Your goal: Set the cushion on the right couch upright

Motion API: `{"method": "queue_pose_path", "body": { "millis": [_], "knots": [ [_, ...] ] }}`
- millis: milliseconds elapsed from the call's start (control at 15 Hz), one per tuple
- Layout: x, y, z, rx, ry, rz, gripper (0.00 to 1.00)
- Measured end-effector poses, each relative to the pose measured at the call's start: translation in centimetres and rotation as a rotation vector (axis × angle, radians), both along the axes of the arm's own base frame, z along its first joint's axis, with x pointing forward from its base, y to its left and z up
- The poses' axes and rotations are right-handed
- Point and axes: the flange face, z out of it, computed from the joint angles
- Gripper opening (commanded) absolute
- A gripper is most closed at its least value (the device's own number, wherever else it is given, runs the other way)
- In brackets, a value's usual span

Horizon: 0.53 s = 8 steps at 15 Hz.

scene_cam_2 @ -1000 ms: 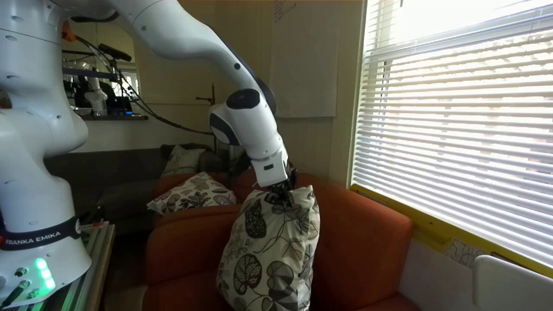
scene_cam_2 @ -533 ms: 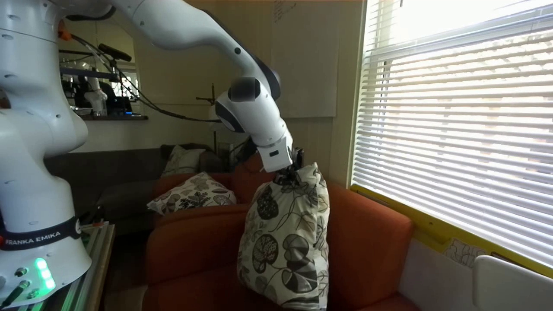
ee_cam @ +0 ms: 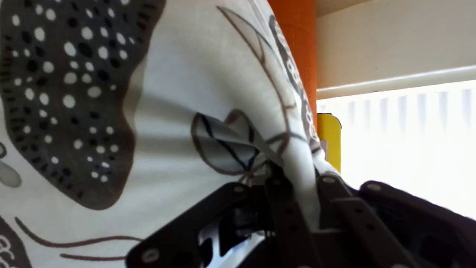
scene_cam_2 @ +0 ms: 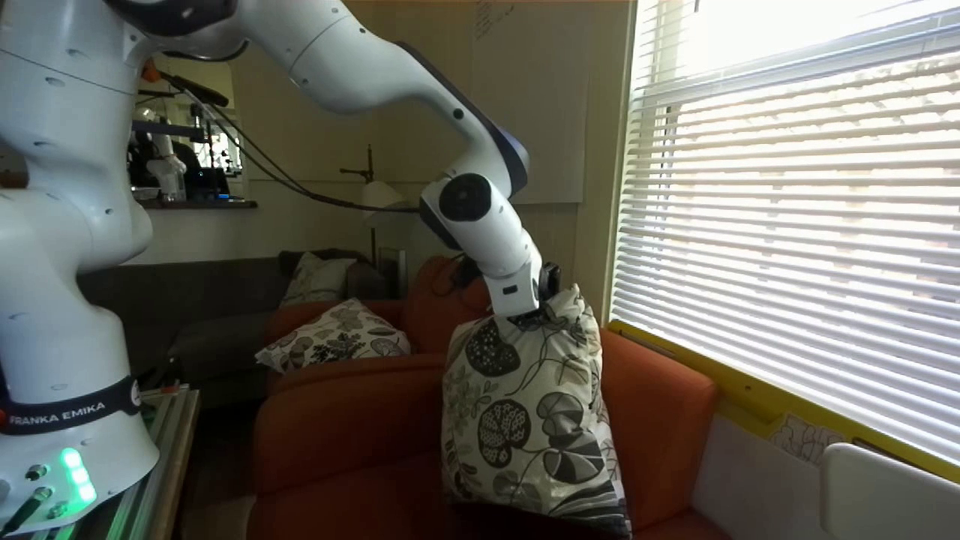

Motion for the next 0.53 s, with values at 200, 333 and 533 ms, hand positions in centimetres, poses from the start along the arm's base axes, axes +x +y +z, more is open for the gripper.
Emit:
{"method": "queue_pose_path", "body": {
  "millis": [200,333,533],
  "knots": [
    [1.6,-0.9,-1.3,0.013,0.05,0.004,0.45],
    [2.4,-1.0,-1.0,-0.011,0.101,0.011,0.59],
    [3.0,-0.6,-0.1,-0.063,0.167,0.027,0.8]
  ]
}}
